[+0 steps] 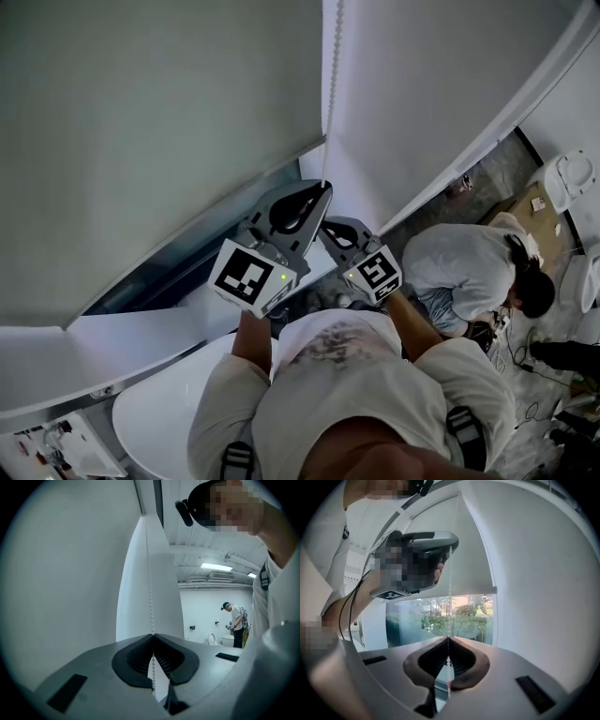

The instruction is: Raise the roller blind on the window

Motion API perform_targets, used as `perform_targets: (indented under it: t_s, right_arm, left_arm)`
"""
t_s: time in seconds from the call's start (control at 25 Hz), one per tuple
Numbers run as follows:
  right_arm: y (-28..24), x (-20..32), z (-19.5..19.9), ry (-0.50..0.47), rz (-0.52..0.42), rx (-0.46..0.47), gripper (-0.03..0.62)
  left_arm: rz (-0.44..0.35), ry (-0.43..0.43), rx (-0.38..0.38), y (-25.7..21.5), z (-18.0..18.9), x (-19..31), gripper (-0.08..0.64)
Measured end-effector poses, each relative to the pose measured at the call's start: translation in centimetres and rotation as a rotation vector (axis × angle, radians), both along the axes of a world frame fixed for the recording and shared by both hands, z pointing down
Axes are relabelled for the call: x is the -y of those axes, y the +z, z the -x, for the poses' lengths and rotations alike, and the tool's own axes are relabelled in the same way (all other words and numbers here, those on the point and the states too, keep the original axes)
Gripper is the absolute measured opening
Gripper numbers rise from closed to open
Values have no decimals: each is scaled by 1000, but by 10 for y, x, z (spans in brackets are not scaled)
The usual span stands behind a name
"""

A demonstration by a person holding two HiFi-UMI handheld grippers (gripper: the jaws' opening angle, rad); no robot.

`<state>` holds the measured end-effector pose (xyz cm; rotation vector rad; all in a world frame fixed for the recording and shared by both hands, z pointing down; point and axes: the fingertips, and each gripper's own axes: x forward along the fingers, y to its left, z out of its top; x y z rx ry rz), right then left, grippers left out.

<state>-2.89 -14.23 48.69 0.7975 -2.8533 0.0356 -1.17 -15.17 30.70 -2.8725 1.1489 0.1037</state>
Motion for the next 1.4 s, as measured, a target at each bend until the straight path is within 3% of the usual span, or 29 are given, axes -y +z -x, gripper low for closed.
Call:
perform_targets:
  t_s: [0.96,1.4]
  right_arm:
    - [114,-26,-4,-6,159,-145,61]
    - [137,-40,-7,-8,211,-178,61]
  left_arm:
    - [168,-2,28,116,-1,-25,8]
    - [183,-2,2,140,1,-32,8]
